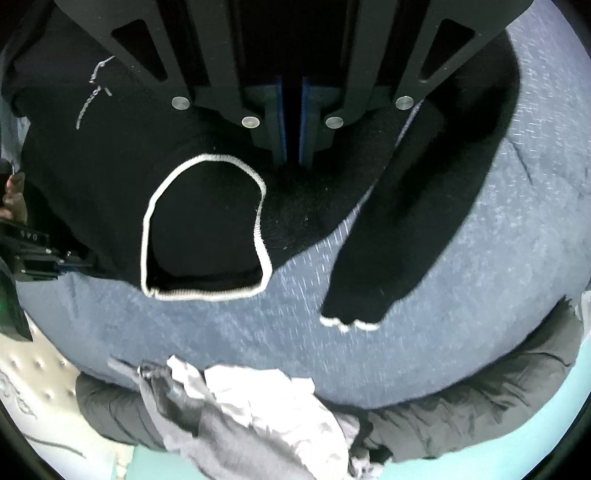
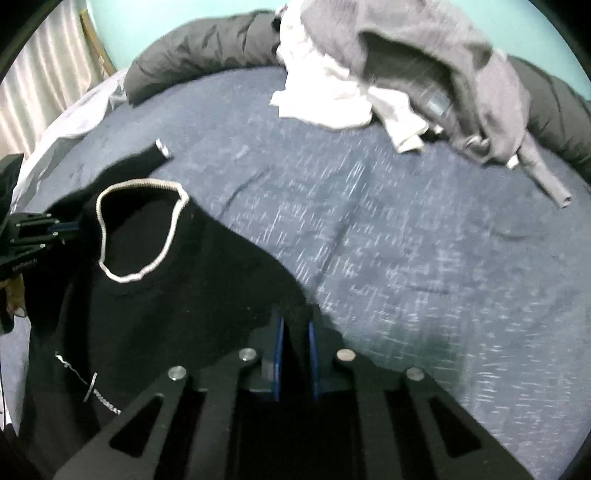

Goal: Fold clothes

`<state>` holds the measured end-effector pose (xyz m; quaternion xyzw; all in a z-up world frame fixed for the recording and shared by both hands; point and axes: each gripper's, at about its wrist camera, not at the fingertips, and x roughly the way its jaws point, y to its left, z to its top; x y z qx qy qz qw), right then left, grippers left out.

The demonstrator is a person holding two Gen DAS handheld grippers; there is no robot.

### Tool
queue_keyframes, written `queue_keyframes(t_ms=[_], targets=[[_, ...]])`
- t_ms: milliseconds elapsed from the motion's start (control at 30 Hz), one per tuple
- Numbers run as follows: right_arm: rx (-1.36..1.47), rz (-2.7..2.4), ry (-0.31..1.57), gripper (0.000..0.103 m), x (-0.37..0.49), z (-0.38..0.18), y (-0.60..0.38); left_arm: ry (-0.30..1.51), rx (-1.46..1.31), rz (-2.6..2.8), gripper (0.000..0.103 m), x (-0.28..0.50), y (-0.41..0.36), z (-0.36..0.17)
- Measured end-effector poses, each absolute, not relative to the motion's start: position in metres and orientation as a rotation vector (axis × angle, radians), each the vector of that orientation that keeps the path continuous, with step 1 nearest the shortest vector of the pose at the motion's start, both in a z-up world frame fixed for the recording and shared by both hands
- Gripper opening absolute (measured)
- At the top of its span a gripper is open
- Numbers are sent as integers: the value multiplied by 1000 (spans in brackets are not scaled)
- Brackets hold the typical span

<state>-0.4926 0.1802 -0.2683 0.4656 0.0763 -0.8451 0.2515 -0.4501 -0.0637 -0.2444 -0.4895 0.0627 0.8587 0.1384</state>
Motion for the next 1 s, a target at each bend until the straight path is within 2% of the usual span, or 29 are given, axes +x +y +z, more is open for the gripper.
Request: queue_keyframes(t_ms=[400,533,833,1000], targets=[[1076,-2542,142,9,-489,-174,261,48,-1270,2513,5,-454,-54,-172],[1094,-2604,142,9,-495,-162,281,-1,-1244,2515,3,-466,-40,-161],[1308,-2606,168,9,-516,-219,276,56,-1355,2488,7,-491,-18,-197],[1400,-2584,165,9,-524,-251,283,53,-1382,2496,20,-494,-27,-210]])
